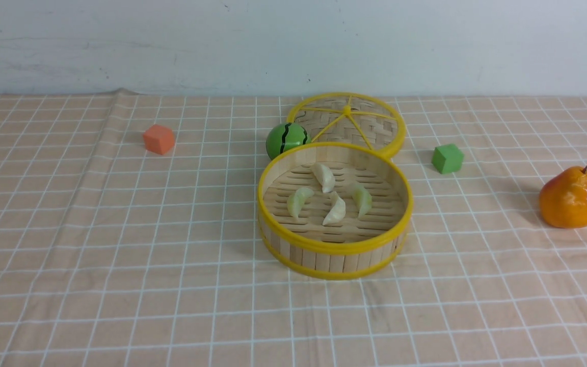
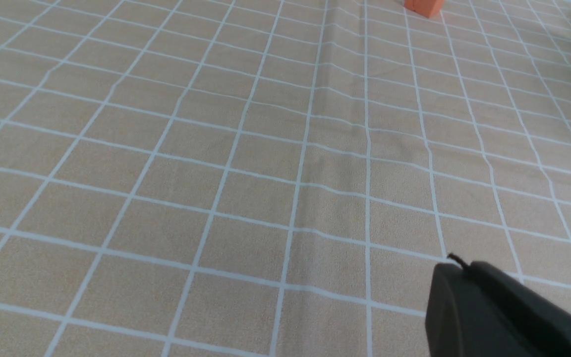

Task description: Put the dumplings into the steamer on the table with the brown tablecloth.

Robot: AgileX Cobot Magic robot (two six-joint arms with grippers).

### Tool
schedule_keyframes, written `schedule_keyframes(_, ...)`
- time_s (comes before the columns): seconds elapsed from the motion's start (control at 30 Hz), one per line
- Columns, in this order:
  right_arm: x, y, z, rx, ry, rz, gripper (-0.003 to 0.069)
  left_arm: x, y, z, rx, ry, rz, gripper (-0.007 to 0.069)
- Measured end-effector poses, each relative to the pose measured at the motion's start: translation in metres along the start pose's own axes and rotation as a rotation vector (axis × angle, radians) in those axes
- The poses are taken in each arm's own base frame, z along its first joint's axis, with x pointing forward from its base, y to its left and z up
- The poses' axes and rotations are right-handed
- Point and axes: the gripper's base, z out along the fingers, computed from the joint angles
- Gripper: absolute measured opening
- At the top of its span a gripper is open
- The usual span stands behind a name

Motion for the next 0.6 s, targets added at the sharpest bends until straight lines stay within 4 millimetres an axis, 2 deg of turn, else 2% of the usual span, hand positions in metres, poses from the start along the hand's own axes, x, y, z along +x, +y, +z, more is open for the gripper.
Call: schedule_keyframes(0.6,0.0000,0.0000,0.0000,0.000,0.000,0.000,0.0136,0.0000,0.0000,0.0000,0.000,0.000,-0.001,-0.0014)
